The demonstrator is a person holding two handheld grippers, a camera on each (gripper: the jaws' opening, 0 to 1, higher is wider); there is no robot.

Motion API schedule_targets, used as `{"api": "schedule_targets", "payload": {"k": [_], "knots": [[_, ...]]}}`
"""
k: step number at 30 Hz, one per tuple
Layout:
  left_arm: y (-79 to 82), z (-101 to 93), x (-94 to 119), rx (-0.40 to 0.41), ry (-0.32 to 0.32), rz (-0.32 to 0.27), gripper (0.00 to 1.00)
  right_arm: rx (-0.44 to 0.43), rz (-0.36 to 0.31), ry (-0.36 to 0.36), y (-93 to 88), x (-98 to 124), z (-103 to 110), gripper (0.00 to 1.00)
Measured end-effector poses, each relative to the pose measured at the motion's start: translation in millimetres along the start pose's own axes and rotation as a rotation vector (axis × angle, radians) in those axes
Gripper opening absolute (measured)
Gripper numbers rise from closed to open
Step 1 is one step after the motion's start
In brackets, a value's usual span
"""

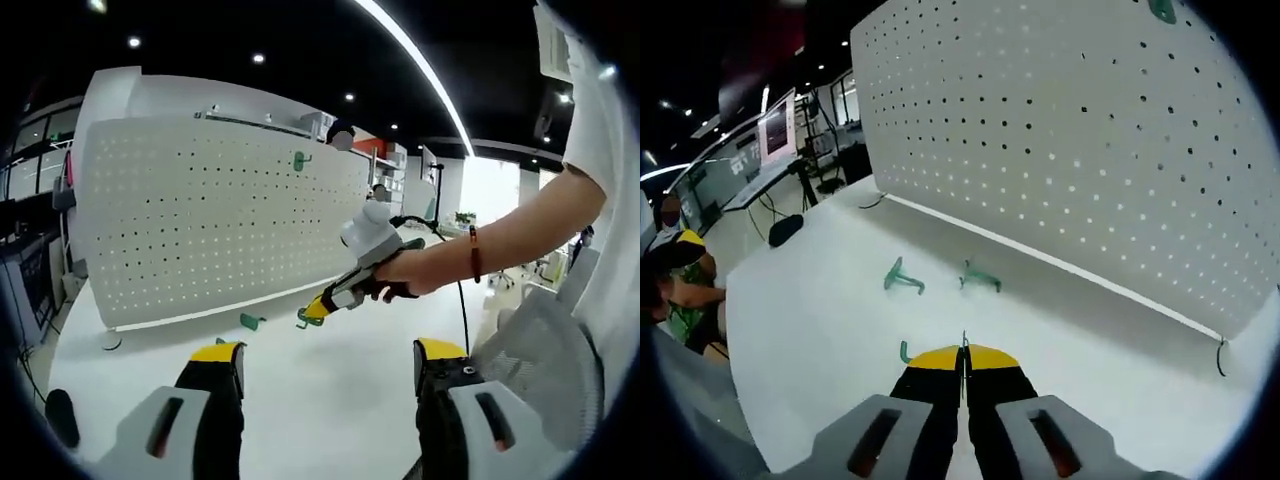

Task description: Insert the hook assembly into the mounting plate slot until the hook locks in place.

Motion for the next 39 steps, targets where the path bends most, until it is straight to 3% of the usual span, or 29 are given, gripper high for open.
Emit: {"api": "schedule_targets", "payload": {"k": [15, 33, 39], "knots": [[6.8, -4.4, -2.2, -0.015, -0.007, -0.003, 0.70, -0.098, -0.086, 0.025, 3.5, 19.7, 9.3, 0.00], [7.4, -13.0, 0.7, -0.008, -0.011, 0.006, 0.68, -0.213, -0.208, 0.107, 13.2, 47.7, 30.5, 0.00], [8.9, -14.6, 0.5, -0.012, -0.019, 0.017, 0.68, -0.185, -0.225, 0.136, 12.3, 54.3, 39.2, 0.00]]}}
Point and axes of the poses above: the point that each gripper's makers call its tool centre point, and the gripper's own axes: x roughly backward along the fingers, z roughly to its left, y roughly out of its top, the point moved 6 cm from there along x, roughly backward along the fingers, and after that the axes turned 3 degrees about z, right-handed, at the moved point
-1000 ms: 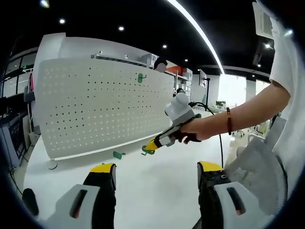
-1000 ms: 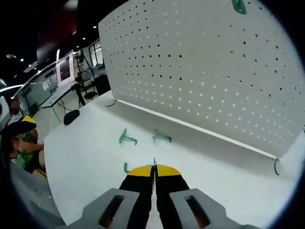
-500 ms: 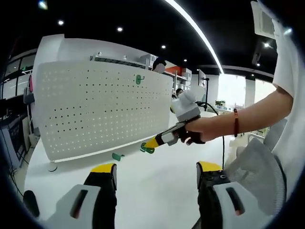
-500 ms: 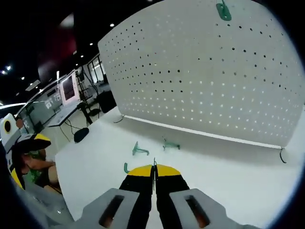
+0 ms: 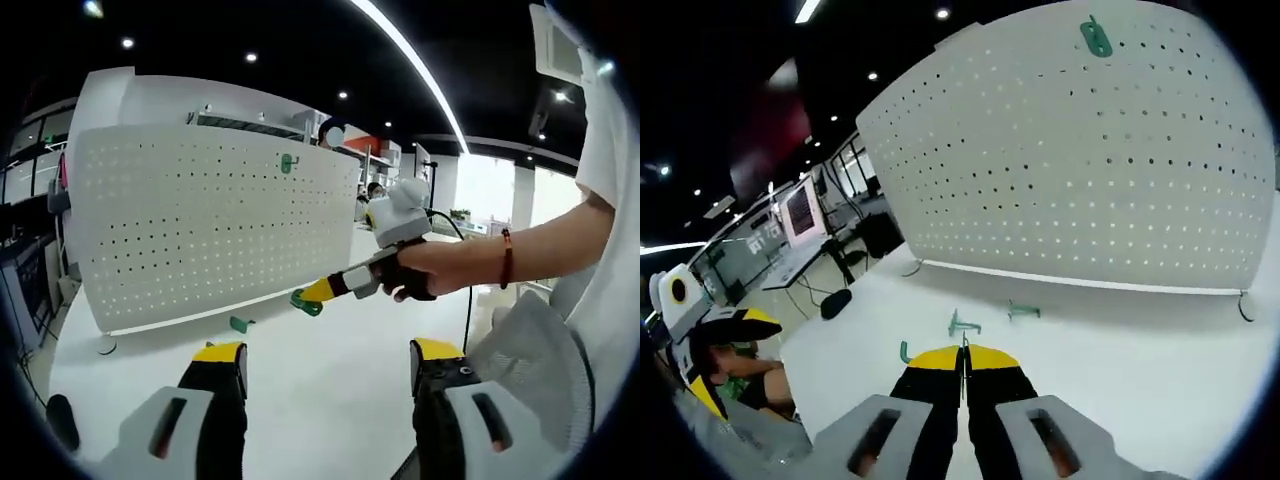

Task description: Insert the hook assembly into the mounting plate slot until the hook locks in place.

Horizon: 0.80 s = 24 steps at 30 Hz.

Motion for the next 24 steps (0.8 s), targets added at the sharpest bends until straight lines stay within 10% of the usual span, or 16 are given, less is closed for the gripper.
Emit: {"api": "schedule_targets", "payload": {"k": [24], "knots": [[-1.4, -14.1, -6.4, 0.013, -0.043, 0.003, 0.63, -0.012, -0.126, 0.189, 4.2, 33.0, 38.7, 0.00]]}}
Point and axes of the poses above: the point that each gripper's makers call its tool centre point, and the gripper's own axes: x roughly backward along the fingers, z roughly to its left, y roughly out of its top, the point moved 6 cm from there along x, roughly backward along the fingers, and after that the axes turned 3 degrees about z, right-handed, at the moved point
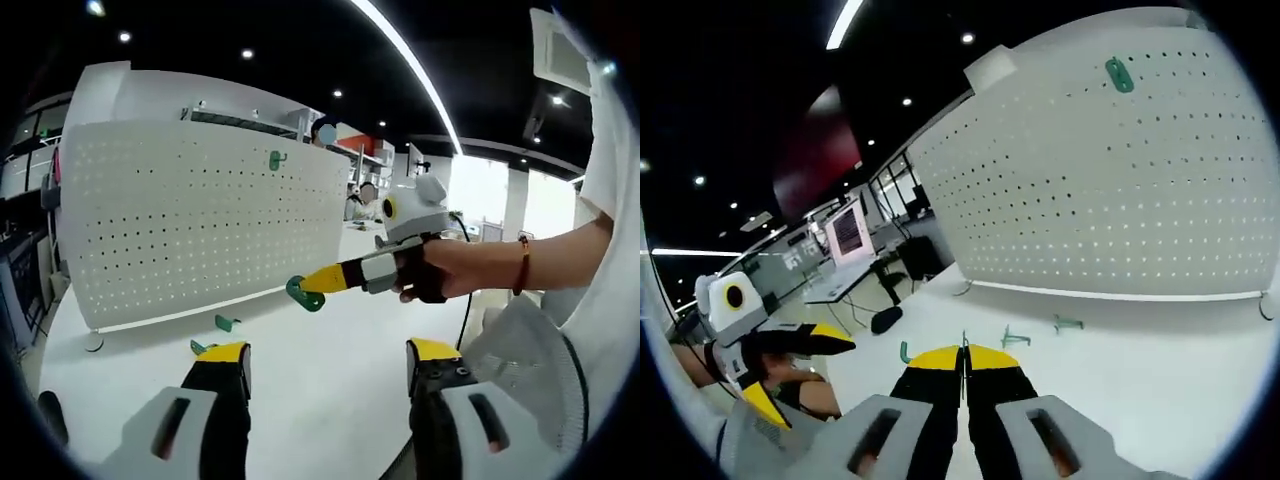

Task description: Insert the hook assembly into the mounting plate slot until the hook locks in place.

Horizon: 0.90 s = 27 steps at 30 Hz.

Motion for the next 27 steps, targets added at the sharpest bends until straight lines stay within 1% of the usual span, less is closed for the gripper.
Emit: {"api": "schedule_targets", "payload": {"k": [3, 5, 8, 9, 10, 11, 12, 13, 15, 16, 17, 18, 21, 23, 25, 27], "knots": [[-1.2, -0.4, -0.4, 0.006, -0.003, 0.003, 0.62, -0.005, -0.004, 0.016, -0.2, 1.1, 3.4, 0.00], [-0.7, -0.9, 0.0, 0.006, -0.002, 0.000, 0.61, -0.009, -0.019, 0.031, 0.7, 2.8, 6.3, 0.00], [-0.9, -2.0, 0.2, 0.012, -0.007, 0.000, 0.60, -0.035, -0.034, 0.060, 0.9, 4.8, 9.7, 0.00], [-0.9, -2.3, 0.2, 0.013, -0.009, 0.000, 0.60, -0.044, -0.052, 0.089, 1.6, 5.4, 13.9, 0.00], [-0.6, -3.3, 0.0, 0.016, -0.015, -0.002, 0.59, -0.066, -0.070, 0.135, 2.1, 5.7, 19.1, 0.00], [-0.3, -3.9, -0.1, 0.018, -0.020, -0.006, 0.58, -0.082, -0.076, 0.147, 1.9, 6.3, 20.4, 0.00], [-0.1, -4.5, -0.3, 0.020, -0.025, -0.008, 0.58, -0.075, -0.076, 0.153, 1.6, 6.5, 21.4, 0.00], [0.2, -5.0, -0.4, 0.024, -0.030, -0.011, 0.57, -0.058, -0.066, 0.166, 0.2, 6.4, 24.2, 0.00], [1.2, -5.5, -0.6, 0.024, -0.034, -0.014, 0.55, -0.051, -0.048, 0.170, -1.6, 5.3, 27.2, 0.00], [1.6, -5.6, -0.7, 0.025, -0.036, -0.015, 0.55, -0.042, -0.039, 0.183, -2.2, 5.2, 30.2, 0.00], [2.1, -6.1, -0.8, 0.026, -0.040, -0.015, 0.54, -0.043, -0.046, 0.192, -1.7, 5.4, 31.4, 0.00], [2.2, -6.3, -0.9, 0.026, -0.042, -0.014, 0.53, -0.067, -0.064, 0.217, -0.4, 5.1, 34.9, 0.00], [1.2, -6.6, -2.5, 0.035, -0.056, 0.000, 0.49, -0.069, -0.056, 0.242, -0.6, 5.2, 41.2, 0.00], [2.6, -7.6, -2.9, 0.045, -0.066, -0.007, 0.44, -0.064, -0.053, 0.269, -1.5, 4.7, 46.5, 0.00], [4.2, -8.0, -3.4, 0.052, -0.071, -0.016, 0.42, -0.072, -0.049, 0.300, -2.7, 5.0, 50.9, 0.00], [4.7, -7.9, -4.2, 0.051, -0.071, -0.018, 0.42, -0.095, -0.064, 0.321, -3.1, 5.5, 52.4, 0.00]]}}
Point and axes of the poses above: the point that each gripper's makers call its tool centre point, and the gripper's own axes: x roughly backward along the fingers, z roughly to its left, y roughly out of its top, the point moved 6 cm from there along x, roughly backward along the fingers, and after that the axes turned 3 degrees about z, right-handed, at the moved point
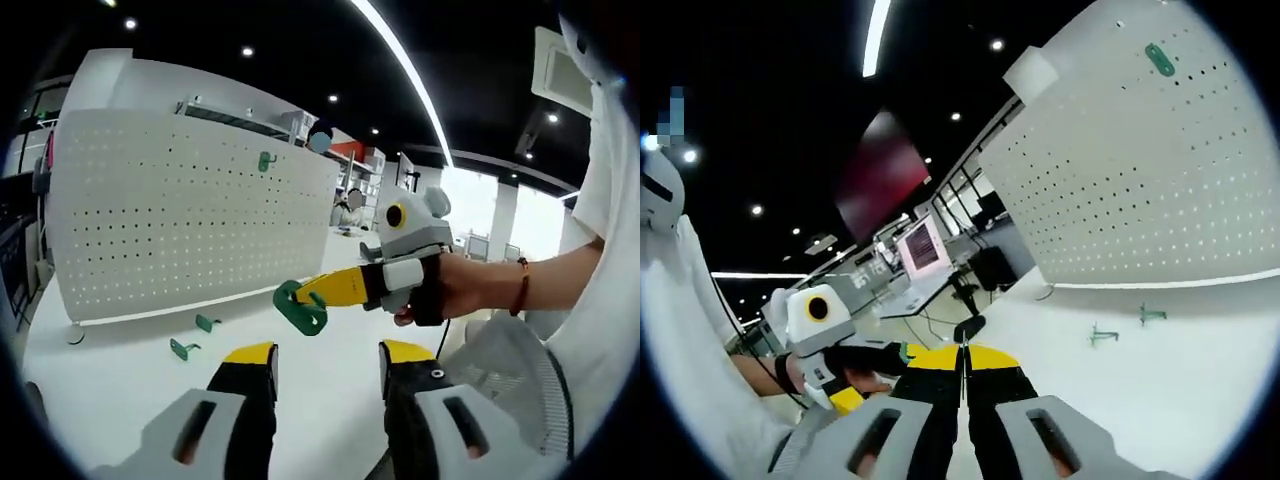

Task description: Insert the hook assembly into the mounting plate slot until the hook locks in place.

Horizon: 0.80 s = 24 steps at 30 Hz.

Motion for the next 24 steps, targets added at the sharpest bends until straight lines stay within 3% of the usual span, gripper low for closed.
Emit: {"api": "schedule_targets", "payload": {"k": [8, 24], "knots": [[0.8, -1.0, 0.7, 0.020, -0.017, -0.017, 0.28, -0.034, -0.018, 0.044, -2.0, 0.2, 4.8, 0.00], [0.7, -1.7, 0.9, 0.107, -0.052, -0.036, 0.13, -0.074, -0.023, 0.148, -6.9, -1.1, 17.0, 0.00]]}}
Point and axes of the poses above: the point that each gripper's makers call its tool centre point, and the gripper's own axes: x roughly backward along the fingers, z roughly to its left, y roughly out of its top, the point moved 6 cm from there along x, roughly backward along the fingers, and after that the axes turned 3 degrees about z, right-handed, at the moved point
